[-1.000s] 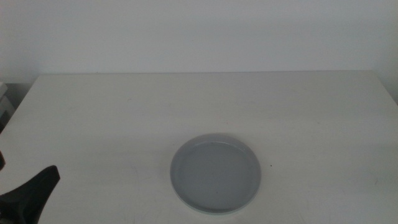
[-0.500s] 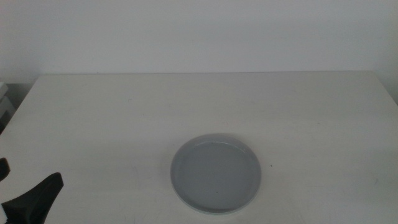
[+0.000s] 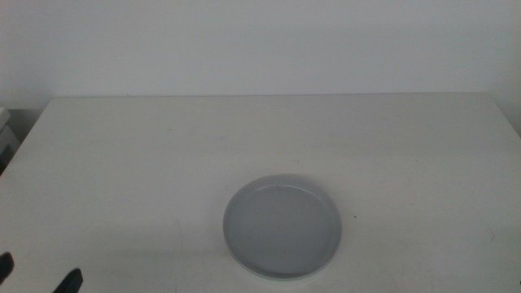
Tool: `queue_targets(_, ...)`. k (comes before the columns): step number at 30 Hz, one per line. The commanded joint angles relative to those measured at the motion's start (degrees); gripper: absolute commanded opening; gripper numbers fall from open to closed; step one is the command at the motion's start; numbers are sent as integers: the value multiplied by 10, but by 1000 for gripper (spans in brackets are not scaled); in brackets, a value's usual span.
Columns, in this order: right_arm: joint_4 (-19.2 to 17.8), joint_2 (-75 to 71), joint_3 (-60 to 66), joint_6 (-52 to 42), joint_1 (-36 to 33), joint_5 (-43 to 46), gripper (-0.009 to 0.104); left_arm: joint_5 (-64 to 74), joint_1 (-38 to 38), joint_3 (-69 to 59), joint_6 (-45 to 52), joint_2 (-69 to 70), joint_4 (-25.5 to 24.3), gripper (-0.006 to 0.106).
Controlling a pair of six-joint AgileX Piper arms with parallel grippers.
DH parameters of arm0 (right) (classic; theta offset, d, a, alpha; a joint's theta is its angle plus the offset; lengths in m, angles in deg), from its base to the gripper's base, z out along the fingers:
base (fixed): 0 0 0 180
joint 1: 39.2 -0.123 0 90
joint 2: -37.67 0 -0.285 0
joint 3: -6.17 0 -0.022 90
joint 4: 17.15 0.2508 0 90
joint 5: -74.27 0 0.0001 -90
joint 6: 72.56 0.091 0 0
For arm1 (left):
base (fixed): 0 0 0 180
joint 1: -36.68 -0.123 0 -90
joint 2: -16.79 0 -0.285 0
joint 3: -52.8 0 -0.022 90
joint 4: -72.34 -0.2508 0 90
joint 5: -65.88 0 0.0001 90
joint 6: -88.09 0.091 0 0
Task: Stack the three bowls on top of each other.
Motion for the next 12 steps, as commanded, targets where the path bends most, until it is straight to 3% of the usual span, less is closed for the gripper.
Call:
queue_targets(1, -6, -16, -5, -3, 10, 49, 43, -44, -1, -7, -5, 22, 6, 104)
queue_targets(12, -6, -15, -1, -3, 16, 58, 43, -13, -1, -11, -5, 73, 7, 104)
